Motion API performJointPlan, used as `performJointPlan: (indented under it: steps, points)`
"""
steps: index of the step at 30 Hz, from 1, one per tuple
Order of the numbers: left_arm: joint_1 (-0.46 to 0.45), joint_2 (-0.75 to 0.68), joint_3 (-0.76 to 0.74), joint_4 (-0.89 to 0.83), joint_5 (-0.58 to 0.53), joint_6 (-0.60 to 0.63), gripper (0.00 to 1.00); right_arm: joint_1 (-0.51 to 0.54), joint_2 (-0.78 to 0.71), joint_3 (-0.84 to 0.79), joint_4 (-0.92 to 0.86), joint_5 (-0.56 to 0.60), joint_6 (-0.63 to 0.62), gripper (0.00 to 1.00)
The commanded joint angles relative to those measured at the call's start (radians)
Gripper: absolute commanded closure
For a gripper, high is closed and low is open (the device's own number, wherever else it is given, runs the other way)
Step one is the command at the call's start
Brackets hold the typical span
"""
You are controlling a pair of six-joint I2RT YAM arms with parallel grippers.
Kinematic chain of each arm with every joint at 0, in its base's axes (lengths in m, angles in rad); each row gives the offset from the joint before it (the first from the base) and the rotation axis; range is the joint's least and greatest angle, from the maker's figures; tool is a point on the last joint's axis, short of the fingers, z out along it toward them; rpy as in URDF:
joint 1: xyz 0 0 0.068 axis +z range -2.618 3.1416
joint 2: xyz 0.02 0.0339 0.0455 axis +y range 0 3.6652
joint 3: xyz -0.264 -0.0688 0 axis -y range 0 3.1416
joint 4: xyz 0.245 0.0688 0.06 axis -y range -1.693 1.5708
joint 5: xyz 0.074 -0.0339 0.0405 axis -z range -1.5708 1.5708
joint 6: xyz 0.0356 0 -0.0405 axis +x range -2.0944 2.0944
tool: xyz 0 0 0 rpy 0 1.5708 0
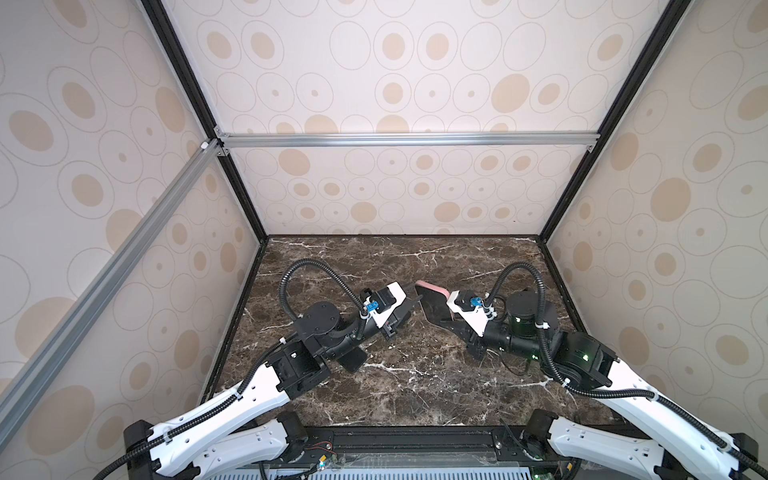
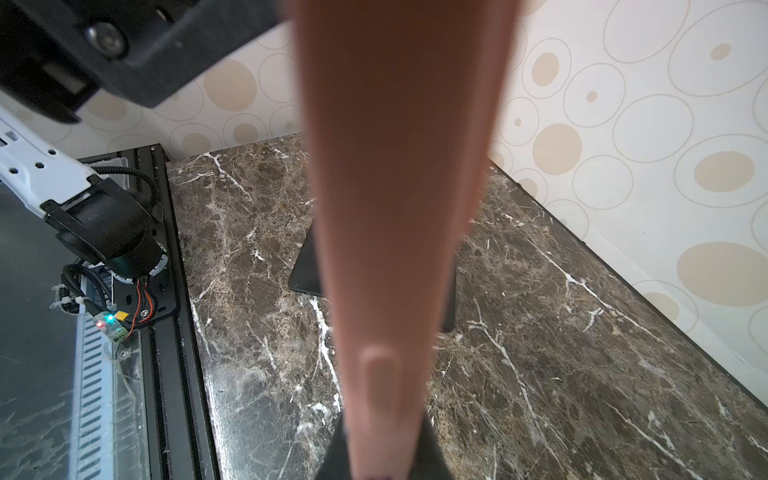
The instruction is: Take the phone out of the phone case
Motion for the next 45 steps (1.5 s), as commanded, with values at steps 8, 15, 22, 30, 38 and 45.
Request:
performJointPlan:
  steps: [8,15,22,30,38,45]
  points:
    - [-0.009,0.011,0.018,0.041,0.001,0.019,0.77,0.003,-0.023,0.019,0.054,-0.021,-0.013,1.0]
    - [-0.009,0.02,0.018,0.037,0.005,0.019,0.77,0.004,-0.038,0.01,0.063,-0.076,-0.034,1.0]
    - [-0.009,0.037,0.025,0.005,0.056,0.009,0.77,0.004,-0.044,0.019,0.055,-0.189,-0.075,1.0]
    - [-0.01,0.052,0.044,-0.045,0.114,0.009,0.77,0.003,-0.008,0.044,0.023,-0.223,-0.086,1.0]
    - [-0.009,0.102,0.091,-0.128,0.189,0.029,0.76,0.003,0.02,0.07,0.008,-0.256,-0.1,1.0]
    - [-0.009,0.153,0.131,-0.203,0.25,0.043,0.74,0.003,0.04,0.085,0.002,-0.283,-0.108,1.0]
